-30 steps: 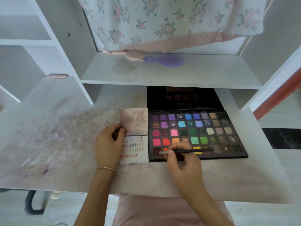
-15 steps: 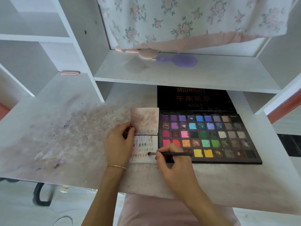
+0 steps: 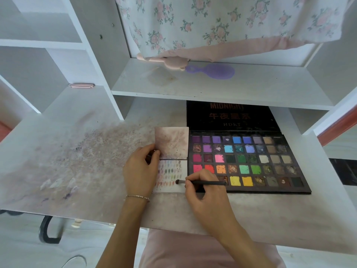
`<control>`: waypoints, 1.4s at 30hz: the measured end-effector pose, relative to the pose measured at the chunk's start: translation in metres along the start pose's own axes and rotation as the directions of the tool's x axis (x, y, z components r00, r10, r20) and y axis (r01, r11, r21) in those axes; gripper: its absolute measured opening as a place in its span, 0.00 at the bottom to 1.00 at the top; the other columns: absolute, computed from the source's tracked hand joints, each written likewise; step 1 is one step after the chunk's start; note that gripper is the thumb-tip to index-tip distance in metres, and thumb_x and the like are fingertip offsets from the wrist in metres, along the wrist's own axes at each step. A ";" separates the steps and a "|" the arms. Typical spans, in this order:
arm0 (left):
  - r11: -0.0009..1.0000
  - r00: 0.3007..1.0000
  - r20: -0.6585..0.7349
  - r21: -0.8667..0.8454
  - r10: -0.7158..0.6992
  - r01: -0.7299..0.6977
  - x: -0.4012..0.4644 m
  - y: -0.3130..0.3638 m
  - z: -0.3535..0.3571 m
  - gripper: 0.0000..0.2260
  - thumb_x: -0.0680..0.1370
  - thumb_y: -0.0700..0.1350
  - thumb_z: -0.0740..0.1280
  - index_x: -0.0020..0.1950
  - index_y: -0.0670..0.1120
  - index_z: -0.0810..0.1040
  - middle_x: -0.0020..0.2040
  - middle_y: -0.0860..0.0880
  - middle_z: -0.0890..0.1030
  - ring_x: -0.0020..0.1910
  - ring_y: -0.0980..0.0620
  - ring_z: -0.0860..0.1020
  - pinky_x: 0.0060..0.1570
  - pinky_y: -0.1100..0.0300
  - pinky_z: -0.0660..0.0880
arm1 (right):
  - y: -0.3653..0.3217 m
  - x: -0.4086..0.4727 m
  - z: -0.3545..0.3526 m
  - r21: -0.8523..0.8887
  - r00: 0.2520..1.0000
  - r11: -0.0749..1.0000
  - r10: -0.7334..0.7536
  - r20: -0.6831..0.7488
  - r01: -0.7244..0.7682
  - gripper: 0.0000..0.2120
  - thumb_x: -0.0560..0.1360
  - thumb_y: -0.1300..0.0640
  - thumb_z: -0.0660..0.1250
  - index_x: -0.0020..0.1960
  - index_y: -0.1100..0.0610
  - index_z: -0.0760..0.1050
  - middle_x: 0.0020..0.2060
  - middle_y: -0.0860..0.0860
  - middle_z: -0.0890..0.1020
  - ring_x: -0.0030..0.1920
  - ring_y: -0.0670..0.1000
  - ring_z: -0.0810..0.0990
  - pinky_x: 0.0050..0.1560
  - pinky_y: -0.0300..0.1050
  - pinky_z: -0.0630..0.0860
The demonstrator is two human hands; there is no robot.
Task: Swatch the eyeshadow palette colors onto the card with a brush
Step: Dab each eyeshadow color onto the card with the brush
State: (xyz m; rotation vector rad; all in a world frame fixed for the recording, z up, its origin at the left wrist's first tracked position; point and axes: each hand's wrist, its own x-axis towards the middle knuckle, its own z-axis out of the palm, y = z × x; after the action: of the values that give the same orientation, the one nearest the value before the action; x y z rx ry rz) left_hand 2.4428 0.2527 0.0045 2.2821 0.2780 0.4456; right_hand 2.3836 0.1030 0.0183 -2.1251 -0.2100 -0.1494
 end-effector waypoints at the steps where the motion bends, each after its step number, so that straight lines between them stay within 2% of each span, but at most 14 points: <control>1: 1.000 1.000 0.000 0.001 0.000 0.000 0.000 0.000 0.000 0.08 0.74 0.43 0.66 0.51 0.47 0.81 0.42 0.52 0.80 0.38 0.56 0.74 0.37 0.74 0.62 | 0.000 0.000 0.000 -0.002 1.000 1.000 -0.003 0.000 0.003 0.04 0.73 0.60 0.65 0.42 0.52 0.72 0.38 0.41 0.73 0.42 0.44 0.73 0.41 0.38 0.72; 6: 1.000 1.000 0.003 -0.001 0.004 -0.004 0.000 0.000 0.000 0.07 0.74 0.43 0.66 0.51 0.47 0.81 0.43 0.51 0.81 0.38 0.56 0.74 0.37 0.72 0.63 | 0.001 -0.001 0.001 -0.010 1.000 1.000 -0.009 0.012 0.009 0.06 0.73 0.59 0.65 0.41 0.50 0.70 0.37 0.40 0.73 0.43 0.43 0.72 0.41 0.36 0.72; 17: 1.000 1.000 -0.001 0.009 0.005 -0.005 0.000 0.000 0.000 0.07 0.74 0.43 0.66 0.51 0.47 0.81 0.42 0.51 0.80 0.38 0.56 0.74 0.36 0.73 0.63 | 0.002 -0.001 0.001 -0.013 1.000 1.000 -0.015 0.006 0.015 0.04 0.73 0.59 0.65 0.42 0.52 0.71 0.37 0.40 0.72 0.42 0.43 0.72 0.41 0.36 0.71; 21: 1.000 1.000 -0.007 0.015 0.003 -0.003 0.000 0.002 -0.001 0.07 0.74 0.42 0.66 0.50 0.47 0.81 0.39 0.55 0.77 0.37 0.57 0.73 0.36 0.74 0.61 | 0.002 0.000 0.001 -0.014 1.000 1.000 -0.016 0.009 0.016 0.03 0.73 0.59 0.64 0.41 0.52 0.71 0.37 0.40 0.72 0.43 0.43 0.72 0.41 0.36 0.70; 29: 1.000 1.000 -0.004 0.009 0.011 -0.011 0.000 0.002 -0.001 0.07 0.74 0.43 0.66 0.50 0.47 0.81 0.40 0.56 0.76 0.36 0.60 0.71 0.35 0.75 0.63 | 0.002 -0.001 0.001 -0.021 1.000 1.000 -0.023 0.009 0.023 0.06 0.73 0.57 0.63 0.41 0.48 0.68 0.37 0.39 0.71 0.44 0.43 0.71 0.41 0.33 0.69; 36: 1.000 1.000 -0.007 0.017 0.012 -0.011 0.000 0.001 -0.001 0.07 0.74 0.43 0.66 0.50 0.46 0.81 0.39 0.53 0.77 0.37 0.56 0.73 0.35 0.73 0.61 | 0.004 0.000 0.002 -0.030 0.999 0.999 -0.030 0.013 0.031 0.05 0.73 0.57 0.63 0.41 0.48 0.69 0.36 0.39 0.71 0.43 0.43 0.71 0.41 0.32 0.68; 39: 1.000 1.000 -0.009 0.014 0.014 -0.014 0.000 0.001 -0.001 0.07 0.74 0.42 0.66 0.51 0.46 0.81 0.41 0.52 0.79 0.37 0.56 0.73 0.36 0.73 0.62 | 0.004 -0.001 0.001 0.011 1.000 1.000 -0.021 0.014 0.021 0.02 0.70 0.54 0.61 0.39 0.48 0.69 0.36 0.40 0.73 0.43 0.43 0.72 0.41 0.34 0.70; 42: 1.000 1.000 -0.007 0.008 0.009 -0.009 0.000 0.001 -0.001 0.07 0.74 0.42 0.66 0.51 0.46 0.81 0.40 0.53 0.78 0.37 0.57 0.72 0.36 0.74 0.61 | 0.004 -0.003 -0.002 0.151 0.999 0.989 0.006 -0.040 0.000 0.06 0.70 0.55 0.62 0.38 0.44 0.69 0.36 0.42 0.75 0.42 0.45 0.74 0.41 0.34 0.71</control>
State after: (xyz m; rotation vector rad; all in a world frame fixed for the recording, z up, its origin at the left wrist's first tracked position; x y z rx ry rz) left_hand 2.4423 0.2523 0.0058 2.2905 0.2741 0.4580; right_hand 2.3814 0.0986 0.0158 -1.9700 -0.1881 -0.1691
